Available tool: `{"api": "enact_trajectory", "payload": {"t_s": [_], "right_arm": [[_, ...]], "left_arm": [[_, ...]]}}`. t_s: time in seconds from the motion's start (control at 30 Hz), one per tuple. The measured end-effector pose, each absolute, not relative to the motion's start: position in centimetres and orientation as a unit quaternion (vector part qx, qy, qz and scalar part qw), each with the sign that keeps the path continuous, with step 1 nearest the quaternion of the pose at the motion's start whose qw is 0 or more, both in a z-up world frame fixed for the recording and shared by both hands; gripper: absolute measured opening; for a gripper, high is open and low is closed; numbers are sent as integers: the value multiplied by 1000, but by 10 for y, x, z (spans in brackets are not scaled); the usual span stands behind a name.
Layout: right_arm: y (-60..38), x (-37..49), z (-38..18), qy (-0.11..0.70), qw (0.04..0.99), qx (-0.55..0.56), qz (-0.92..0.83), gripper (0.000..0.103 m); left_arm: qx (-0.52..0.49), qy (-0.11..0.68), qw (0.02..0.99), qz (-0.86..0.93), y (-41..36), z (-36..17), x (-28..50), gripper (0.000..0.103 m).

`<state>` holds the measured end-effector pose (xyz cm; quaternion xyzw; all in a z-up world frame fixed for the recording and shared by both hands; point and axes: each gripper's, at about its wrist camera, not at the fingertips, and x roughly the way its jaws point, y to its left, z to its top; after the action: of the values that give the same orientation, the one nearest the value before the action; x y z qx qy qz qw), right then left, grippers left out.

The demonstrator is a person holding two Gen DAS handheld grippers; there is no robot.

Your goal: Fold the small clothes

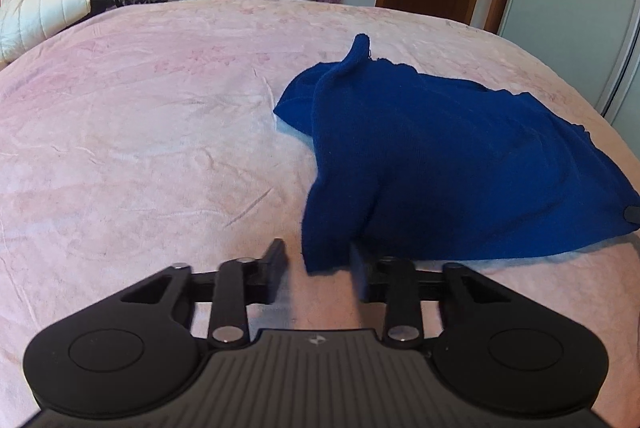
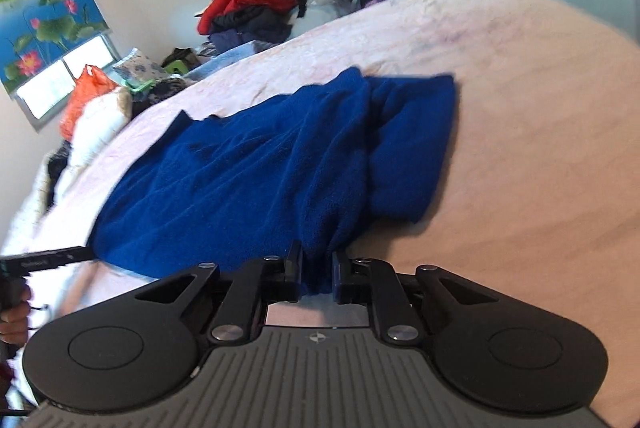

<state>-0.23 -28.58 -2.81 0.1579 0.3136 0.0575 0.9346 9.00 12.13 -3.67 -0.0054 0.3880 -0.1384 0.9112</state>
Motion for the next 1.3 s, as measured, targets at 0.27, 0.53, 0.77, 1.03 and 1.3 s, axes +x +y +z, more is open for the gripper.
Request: {"api": "enact_trajectory", "payload": {"t_s": [0.27,0.53,0.77,1.03,1.3], "right_arm": [[-291,-14,-13,324,940,102,18,7],[-289,-14,-4,312,947,71,-24,17],[-244,81,11,285,955,45,61,52],[-223,184,-30,336,941,4,37,63],[-244,169,-38,315,949,12,13,57]], "left_arm": [[14,360,926,-114,127,-19,75,3],[64,349,931,-89,127,-6,65,1],[107,305,933,-161,42,23,113,8],[117,364,919,-93,-14,-35,204,8],[130,322,936,-62,-15,-45,190,9]]}}
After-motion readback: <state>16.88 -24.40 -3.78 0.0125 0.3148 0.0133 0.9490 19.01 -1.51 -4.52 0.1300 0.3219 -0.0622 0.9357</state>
